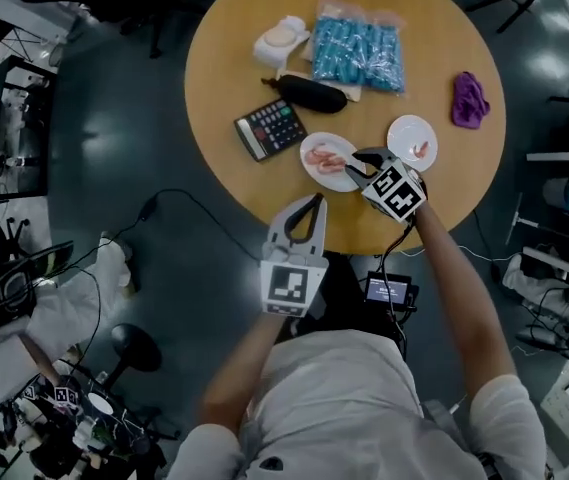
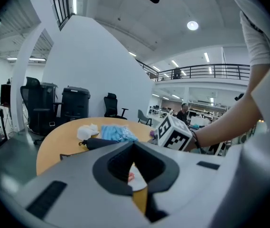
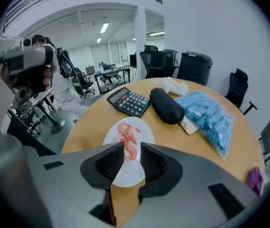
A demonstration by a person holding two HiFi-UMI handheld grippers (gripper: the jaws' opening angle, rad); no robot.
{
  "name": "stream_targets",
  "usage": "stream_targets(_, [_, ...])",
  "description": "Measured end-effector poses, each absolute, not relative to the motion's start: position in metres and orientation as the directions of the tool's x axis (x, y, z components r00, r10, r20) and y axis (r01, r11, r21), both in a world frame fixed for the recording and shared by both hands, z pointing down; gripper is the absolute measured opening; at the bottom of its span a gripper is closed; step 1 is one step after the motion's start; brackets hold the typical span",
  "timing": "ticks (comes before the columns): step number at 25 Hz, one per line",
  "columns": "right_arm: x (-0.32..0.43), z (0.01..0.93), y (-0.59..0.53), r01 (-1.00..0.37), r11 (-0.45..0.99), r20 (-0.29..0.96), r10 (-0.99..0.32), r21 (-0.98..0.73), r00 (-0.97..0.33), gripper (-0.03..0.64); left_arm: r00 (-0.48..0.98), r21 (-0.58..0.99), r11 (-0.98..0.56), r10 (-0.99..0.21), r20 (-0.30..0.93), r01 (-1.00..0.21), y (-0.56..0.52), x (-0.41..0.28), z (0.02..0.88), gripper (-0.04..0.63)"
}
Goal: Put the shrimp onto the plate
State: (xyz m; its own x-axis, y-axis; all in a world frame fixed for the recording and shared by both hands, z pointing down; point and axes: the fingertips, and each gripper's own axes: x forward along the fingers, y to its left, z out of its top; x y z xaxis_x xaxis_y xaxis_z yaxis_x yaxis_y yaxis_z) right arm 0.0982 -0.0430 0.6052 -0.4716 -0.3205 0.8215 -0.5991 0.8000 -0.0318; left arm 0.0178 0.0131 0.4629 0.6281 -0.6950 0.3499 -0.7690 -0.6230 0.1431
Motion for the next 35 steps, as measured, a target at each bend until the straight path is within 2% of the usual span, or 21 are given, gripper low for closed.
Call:
stream_targets(6, [0.090, 0.655, -0.052, -0.524, 0.851, 0.891, -0.211, -0.036, -0.403, 0.109, 0.626, 0.178, -0.609, -0.686, 0.371, -0.773, 0.002, 0.015, 0.486, 0.008])
stream_targets(14, [0.084, 0.670, -0.049, -0.409, 0.912, 0.955, -0.102, -0.022, -0.280, 0.109, 0.635, 0.209, -0.605, -0.680, 0.367, -0.769, 0.000, 0.011, 0.492, 0.008])
stream_targets(22, [0.081, 0.680, -0.048, -0.330, 0.939, 0.987, 0.043, -0.093, -0.156, 0.105, 0.643, 0.231, -0.604, -0.672, 0.366, -0.763, -0.003, 0.010, 0.494, 0.008])
stream_targets(27, [0.077, 0.679, -0.045, -0.285, 0.955, 0.990, 0.050, -0.086, -0.131, 0.091, 0.644, 0.242, -0.599, -0.675, 0.361, -0.763, -0.003, 0.010, 0.491, 0.008])
stream_targets(35, [0.081, 0.675, -0.047, -0.362, 0.930, 0.983, 0.000, -0.067, -0.183, 0.081, 0.648, 0.234, -0.607, -0.672, 0.359, -0.759, -0.005, 0.010, 0.491, 0.008])
